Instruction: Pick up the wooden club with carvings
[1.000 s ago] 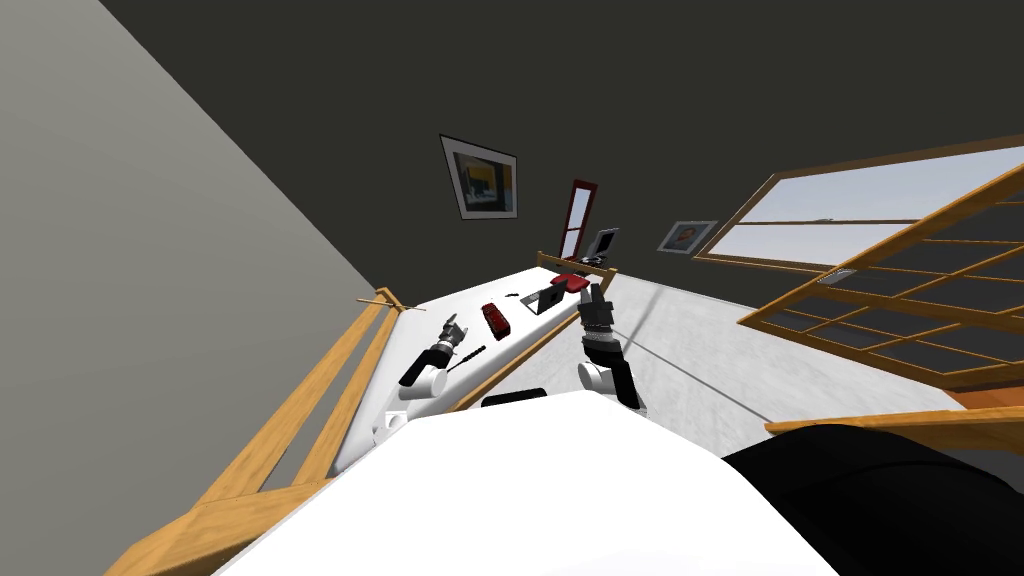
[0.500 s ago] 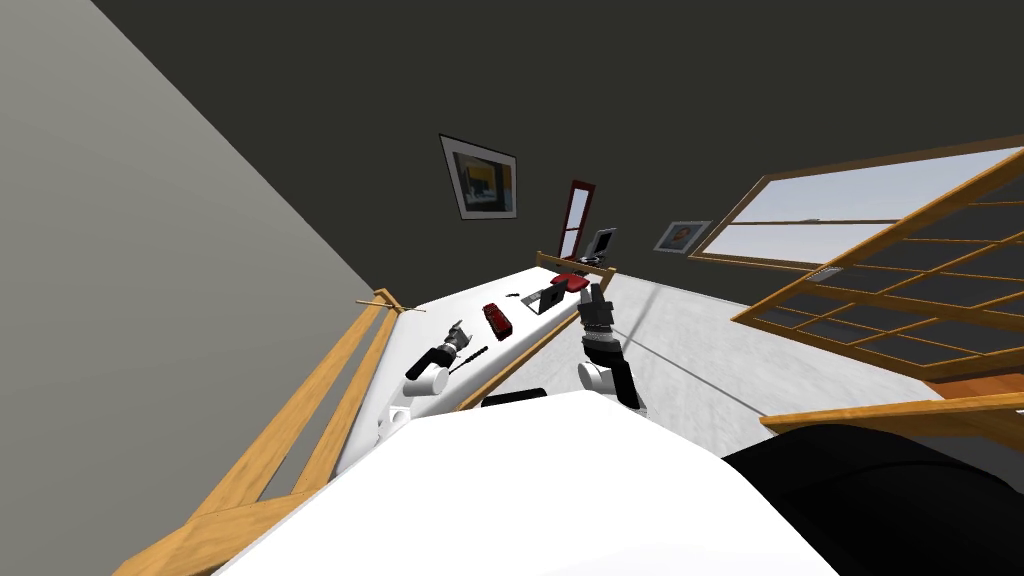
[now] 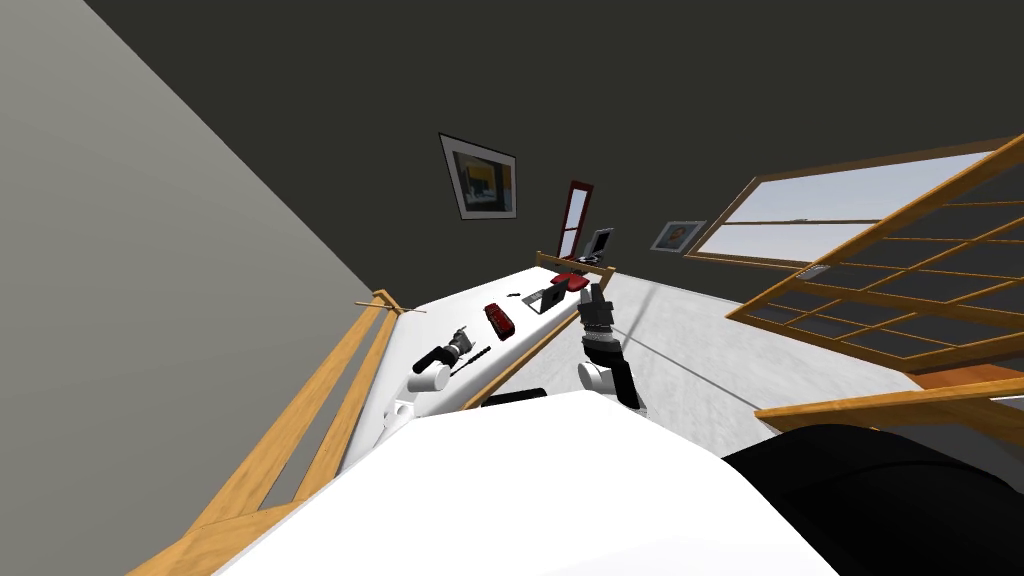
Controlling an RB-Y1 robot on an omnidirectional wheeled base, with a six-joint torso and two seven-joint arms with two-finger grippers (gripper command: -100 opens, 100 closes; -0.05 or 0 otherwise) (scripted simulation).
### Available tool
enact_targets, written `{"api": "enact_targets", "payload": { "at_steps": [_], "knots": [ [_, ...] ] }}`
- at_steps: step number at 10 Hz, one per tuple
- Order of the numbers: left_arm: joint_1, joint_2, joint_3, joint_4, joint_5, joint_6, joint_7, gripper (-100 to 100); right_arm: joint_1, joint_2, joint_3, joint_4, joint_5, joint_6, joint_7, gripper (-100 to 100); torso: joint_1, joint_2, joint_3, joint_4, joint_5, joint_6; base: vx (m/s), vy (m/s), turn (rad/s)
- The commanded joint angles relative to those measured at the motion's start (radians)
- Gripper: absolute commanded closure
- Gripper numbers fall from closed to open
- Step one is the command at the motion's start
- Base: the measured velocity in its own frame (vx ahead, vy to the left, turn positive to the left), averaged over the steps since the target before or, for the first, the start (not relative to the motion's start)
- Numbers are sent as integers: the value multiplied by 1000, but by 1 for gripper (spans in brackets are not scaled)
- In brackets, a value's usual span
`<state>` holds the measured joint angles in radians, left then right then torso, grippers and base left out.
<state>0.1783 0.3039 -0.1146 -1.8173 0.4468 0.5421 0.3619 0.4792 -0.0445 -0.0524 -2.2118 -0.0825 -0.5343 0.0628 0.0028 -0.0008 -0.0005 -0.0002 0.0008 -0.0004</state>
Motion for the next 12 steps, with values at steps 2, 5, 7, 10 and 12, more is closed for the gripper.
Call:
{"api": "enact_targets", "payload": {
  "at_steps": [2, 5, 7, 10, 12],
  "knots": [
    [-19, 1, -13, 33, 17, 68, 29, -100, 0, 0, 0, 0, 0, 0, 0, 0, 0, 0, 0, 0, 0, 0, 7, 50, -30],
    [-51, 19, -33, 89, 60, 162, 77, -100, 0, 0, 0, 0, 0, 0, 0, 0, 0, 1, 0, 0, 0, 0, -2, 50, -32],
    [-67, 29, -42, 117, 81, 210, 101, -100, 0, 0, 0, 0, 0, 0, 0, 0, 0, 0, 0, 0, 0, 0, 6, 49, -28],
    [-82, 40, -51, 144, 100, 268, 123, -100, 0, 0, 0, 0, 0, 0, 0, 0, 0, 0, 0, 0, 0, 0, 3, 41, -25],
    [-97, 51, -59, 170, 120, 314, 145, -100, 0, 0, 0, 0, 0, 0, 0, 0, 0, 0, 0, 0, 0, 0, 5, 45, -26]
  ]
}}
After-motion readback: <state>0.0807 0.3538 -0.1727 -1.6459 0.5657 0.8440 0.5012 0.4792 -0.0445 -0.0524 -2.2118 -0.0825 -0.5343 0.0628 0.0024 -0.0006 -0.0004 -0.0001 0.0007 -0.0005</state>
